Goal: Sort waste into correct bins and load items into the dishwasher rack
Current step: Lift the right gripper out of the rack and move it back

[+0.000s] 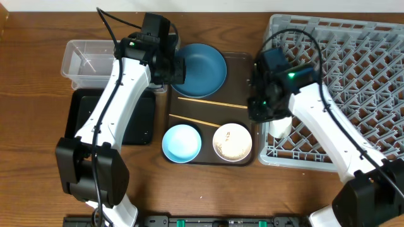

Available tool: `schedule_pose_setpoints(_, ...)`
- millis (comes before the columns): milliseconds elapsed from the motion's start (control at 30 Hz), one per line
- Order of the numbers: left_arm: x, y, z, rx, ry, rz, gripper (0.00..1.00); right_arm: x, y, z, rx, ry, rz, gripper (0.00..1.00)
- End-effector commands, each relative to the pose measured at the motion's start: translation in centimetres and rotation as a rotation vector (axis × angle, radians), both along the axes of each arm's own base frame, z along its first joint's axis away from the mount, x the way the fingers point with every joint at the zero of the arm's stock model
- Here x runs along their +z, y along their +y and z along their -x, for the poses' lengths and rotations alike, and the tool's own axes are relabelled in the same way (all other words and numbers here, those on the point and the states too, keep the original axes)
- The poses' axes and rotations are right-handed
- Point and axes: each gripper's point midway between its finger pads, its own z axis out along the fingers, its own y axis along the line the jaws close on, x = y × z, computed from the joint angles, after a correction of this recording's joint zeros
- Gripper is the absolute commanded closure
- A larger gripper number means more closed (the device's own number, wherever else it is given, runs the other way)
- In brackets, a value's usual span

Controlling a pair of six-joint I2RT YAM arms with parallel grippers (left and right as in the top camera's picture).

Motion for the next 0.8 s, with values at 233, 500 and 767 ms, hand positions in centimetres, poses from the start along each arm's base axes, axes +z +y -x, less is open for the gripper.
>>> schedule_pose_setpoints(233,-0.6,0.4,0.3,-0.005,0.015,-0.021,0.60,-3.5,0.3,1.7,0.016,0.105,0.038,0.56)
schedule_pose_setpoints(500,-0.6,0.4,0.2,-0.005,0.015,-0.021,0.60,-4.1,-2.2,2.2,-0.051,0.120,0.168,0.55)
schedule_pose_setpoints(767,-0.6,0.4,0.2,-0.005,0.015,-0.020,0.60,-3.9,-5.2,3.1,-0.101,0.168,0.268,0.54)
